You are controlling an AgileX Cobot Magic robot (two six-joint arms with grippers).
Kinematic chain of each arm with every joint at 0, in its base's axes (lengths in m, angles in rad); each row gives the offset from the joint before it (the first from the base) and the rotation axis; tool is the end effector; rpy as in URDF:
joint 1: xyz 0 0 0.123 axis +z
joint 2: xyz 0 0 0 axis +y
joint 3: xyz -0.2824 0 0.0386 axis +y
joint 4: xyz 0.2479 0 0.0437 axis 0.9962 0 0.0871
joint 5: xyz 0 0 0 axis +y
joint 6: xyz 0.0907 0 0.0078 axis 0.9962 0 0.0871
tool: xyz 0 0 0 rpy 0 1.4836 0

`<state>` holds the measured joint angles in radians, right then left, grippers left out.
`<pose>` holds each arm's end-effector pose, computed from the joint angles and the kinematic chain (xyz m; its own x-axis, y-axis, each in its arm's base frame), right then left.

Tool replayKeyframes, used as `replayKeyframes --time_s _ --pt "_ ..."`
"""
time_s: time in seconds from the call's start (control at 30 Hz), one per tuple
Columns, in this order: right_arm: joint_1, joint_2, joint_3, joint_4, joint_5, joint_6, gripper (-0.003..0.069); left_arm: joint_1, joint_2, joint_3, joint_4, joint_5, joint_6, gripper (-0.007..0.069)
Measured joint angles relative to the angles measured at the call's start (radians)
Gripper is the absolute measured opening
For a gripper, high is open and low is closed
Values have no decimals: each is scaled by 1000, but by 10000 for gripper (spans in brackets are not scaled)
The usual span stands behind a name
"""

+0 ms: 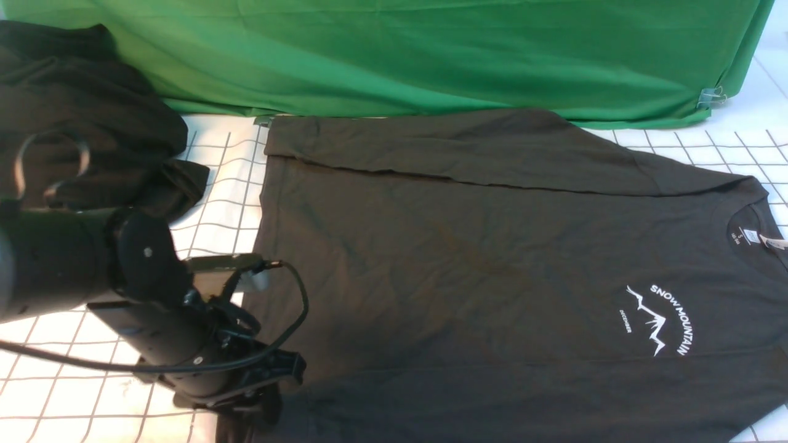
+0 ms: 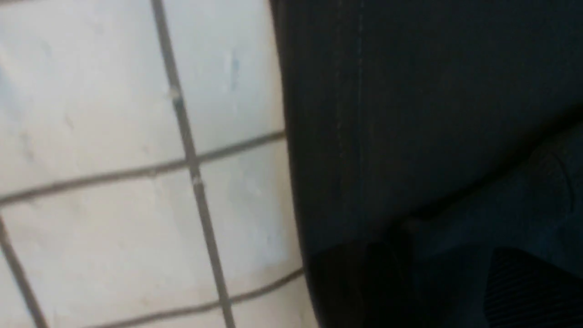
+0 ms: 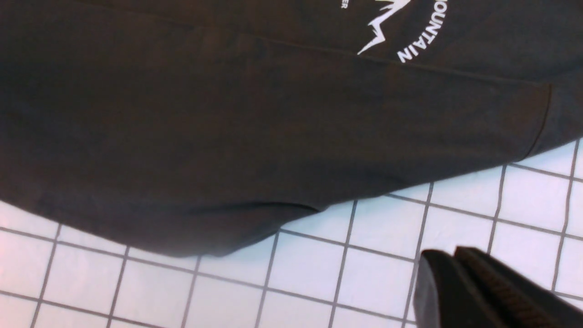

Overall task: Fold a long-sleeved shirt over a white checkered tablecloth.
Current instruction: 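Grasp the left edge of the dark T-shirt lying flat on the table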

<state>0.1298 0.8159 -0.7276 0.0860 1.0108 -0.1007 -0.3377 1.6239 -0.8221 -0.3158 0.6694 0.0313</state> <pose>0.1316 0.0239 0.2998 -0.8294 -0.1635 -0.5342 -0.2133 0.9764 0.0323 0.2545 -0.1080 0.1678 -0.9795 0.1175 -0.1637 0.1536 0.9611 -0.2296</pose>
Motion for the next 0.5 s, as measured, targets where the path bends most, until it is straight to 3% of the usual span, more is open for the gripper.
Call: replayKeyframes --time_s 0.2,0.5 --pt "0 0 0 0 1 0 36 0 48 -13 -66 -26 55 277" --pt "0 0 0 0 2 1 49 0 19 -17 -65 -15 -8 28"
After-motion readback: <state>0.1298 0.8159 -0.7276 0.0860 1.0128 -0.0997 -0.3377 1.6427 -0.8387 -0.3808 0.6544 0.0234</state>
